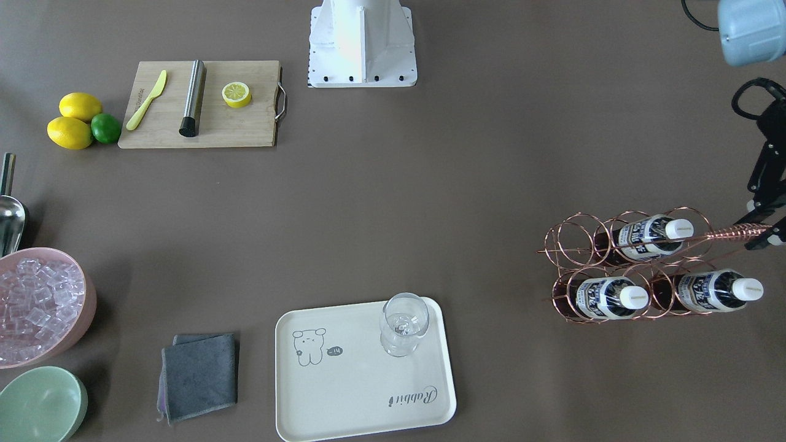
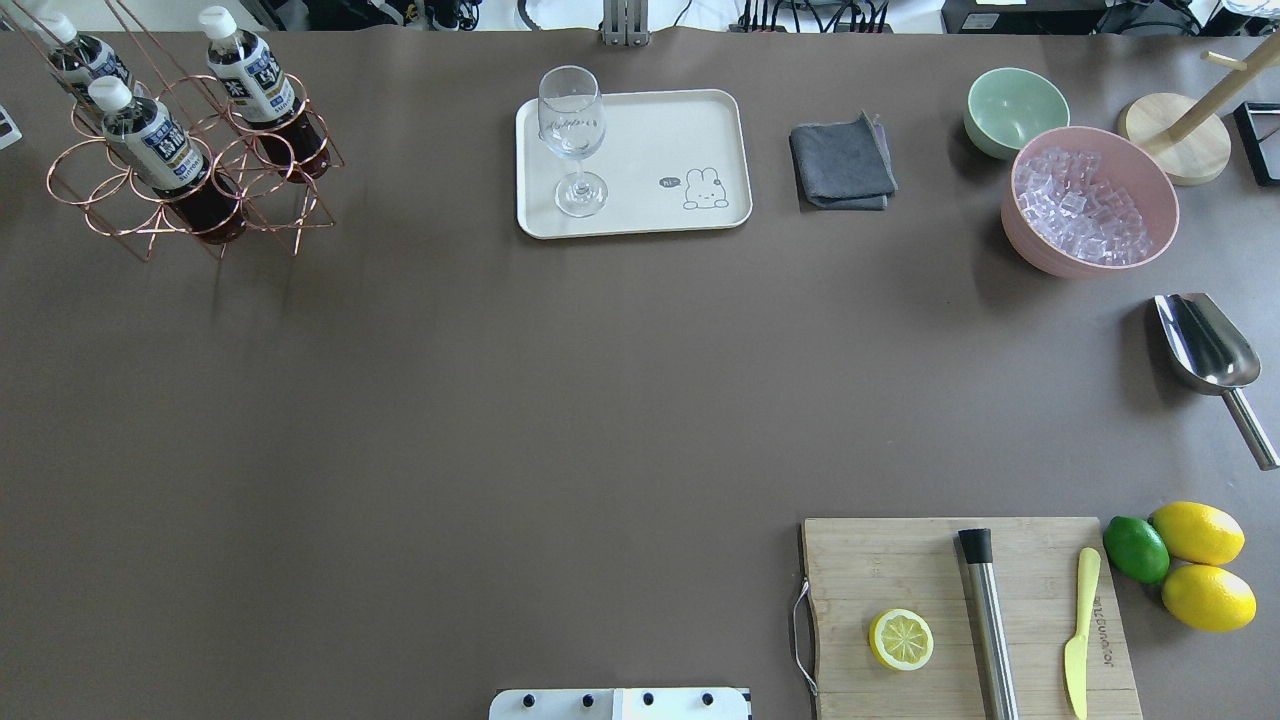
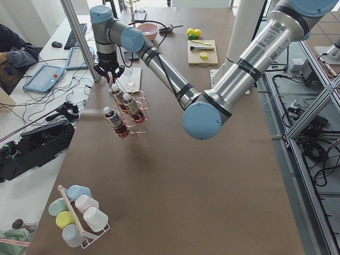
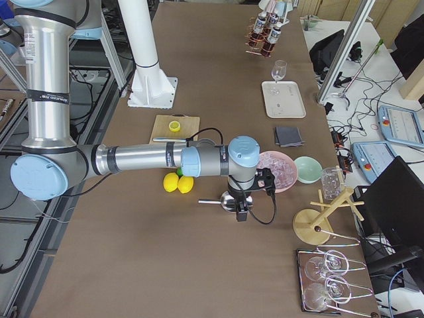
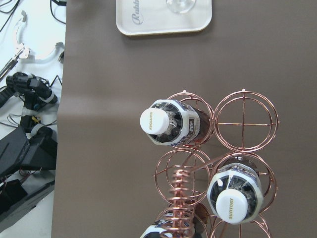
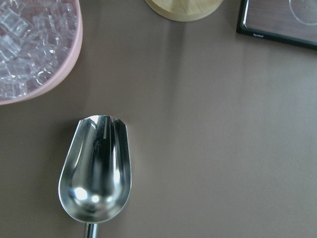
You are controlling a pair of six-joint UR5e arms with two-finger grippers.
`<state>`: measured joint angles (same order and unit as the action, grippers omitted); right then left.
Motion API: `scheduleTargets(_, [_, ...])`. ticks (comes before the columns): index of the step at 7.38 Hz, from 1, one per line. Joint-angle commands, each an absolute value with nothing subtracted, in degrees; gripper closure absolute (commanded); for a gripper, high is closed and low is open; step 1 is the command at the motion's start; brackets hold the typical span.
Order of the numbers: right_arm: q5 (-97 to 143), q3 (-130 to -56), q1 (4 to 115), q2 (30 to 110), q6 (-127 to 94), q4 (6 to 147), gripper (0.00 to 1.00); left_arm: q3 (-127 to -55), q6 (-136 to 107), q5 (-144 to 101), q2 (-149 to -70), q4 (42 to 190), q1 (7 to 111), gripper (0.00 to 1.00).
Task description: Take tea from basket to plate
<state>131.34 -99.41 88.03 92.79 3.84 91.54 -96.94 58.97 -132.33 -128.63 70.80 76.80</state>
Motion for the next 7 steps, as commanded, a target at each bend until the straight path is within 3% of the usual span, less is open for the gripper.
scheduleTargets(1, [134.8,-95.3,83.8,90.4,3.6,76.5,0.00,-104.4,51.0,-131.4,-130.0,68.2,72.4,1.00])
scheduleTargets(3, [142.8,-90.9,82.4,87.4,3.4,65.0,0.00,-105.2,48.0,-130.7,-133.2,65.5,69.8,1.00])
scheduleTargets(7, [148.5,-96.1,82.3,82.5,1.8,53.7,0.00,-114.6,28.9,-126.5,-134.9,65.0,58.1,1.00])
